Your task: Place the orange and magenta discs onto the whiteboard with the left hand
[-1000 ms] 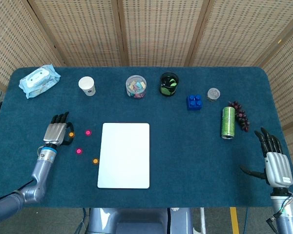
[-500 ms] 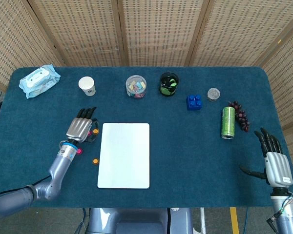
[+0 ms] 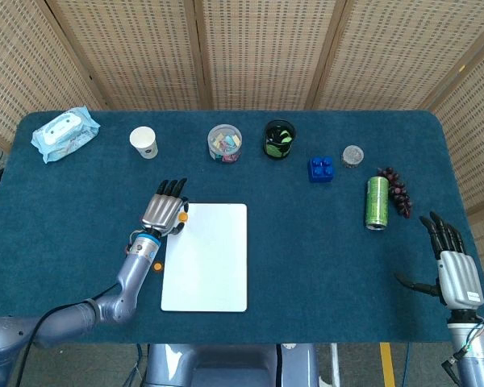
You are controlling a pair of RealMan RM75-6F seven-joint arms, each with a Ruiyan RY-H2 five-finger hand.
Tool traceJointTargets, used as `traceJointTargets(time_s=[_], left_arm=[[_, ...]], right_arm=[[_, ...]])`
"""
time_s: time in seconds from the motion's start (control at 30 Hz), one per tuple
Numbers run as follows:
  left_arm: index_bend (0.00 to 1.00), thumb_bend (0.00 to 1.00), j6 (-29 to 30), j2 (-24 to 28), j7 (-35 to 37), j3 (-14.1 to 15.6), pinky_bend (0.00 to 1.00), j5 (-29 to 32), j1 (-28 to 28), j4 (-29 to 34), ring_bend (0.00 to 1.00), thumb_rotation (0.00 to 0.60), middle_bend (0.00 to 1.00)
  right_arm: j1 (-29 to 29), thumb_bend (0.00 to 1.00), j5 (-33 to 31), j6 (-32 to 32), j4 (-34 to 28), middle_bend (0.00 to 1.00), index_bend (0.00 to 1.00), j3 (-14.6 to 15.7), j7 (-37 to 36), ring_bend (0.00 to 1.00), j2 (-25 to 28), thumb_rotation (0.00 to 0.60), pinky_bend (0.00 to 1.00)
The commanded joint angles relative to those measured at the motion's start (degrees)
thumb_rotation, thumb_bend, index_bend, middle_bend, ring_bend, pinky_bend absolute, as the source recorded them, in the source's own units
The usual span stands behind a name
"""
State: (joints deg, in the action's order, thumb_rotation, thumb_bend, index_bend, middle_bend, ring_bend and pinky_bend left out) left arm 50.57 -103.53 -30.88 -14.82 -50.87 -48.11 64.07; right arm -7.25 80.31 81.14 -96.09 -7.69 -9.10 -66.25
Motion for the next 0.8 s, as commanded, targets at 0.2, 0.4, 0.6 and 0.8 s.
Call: traceJointTargets(time_s=[0.2,0.4,0.6,0.8], left_arm=[[0.14,0.32,0.6,0.7,-0.6,0.3,0.0,0.7,0.0,1.0,0.0,0.6,0.0],[0.09,0.32,1.9,3.1,-0.5,0.9,0.0,0.8,1.2,4.6,0.0,0.6,0.0],[0.11,0.32,3.0,7.9,3.4,3.5,0.0,-2.9,4.3,10.8,0.0,0.6,0.0],[0.22,0.33,3.4,13.0,10.4,9.7,0.0,-10.5,9.2,15.3,0.0,0.6,0.0]], right_arm=[[0.0,0.13,-0.2,-0.1,-0.2,0.0,0.0,0.0,0.0,0.0,0.1,0.6,0.0],[0.0,0.13,-0.1,-0.1,-0.2,0.0,0.0,0.0,0.2,0.0,0.1,0.6,0.0],[0.0,0.13,-0.1,-0.1,-0.3,0.0,0.0,0.1,0.3,0.0,0.2,0.6,0.0],[0.0,0.13,0.0,-0.1,-0.3,0.0,0.0,0.2,0.6,0.0,0.2,0.6,0.0]])
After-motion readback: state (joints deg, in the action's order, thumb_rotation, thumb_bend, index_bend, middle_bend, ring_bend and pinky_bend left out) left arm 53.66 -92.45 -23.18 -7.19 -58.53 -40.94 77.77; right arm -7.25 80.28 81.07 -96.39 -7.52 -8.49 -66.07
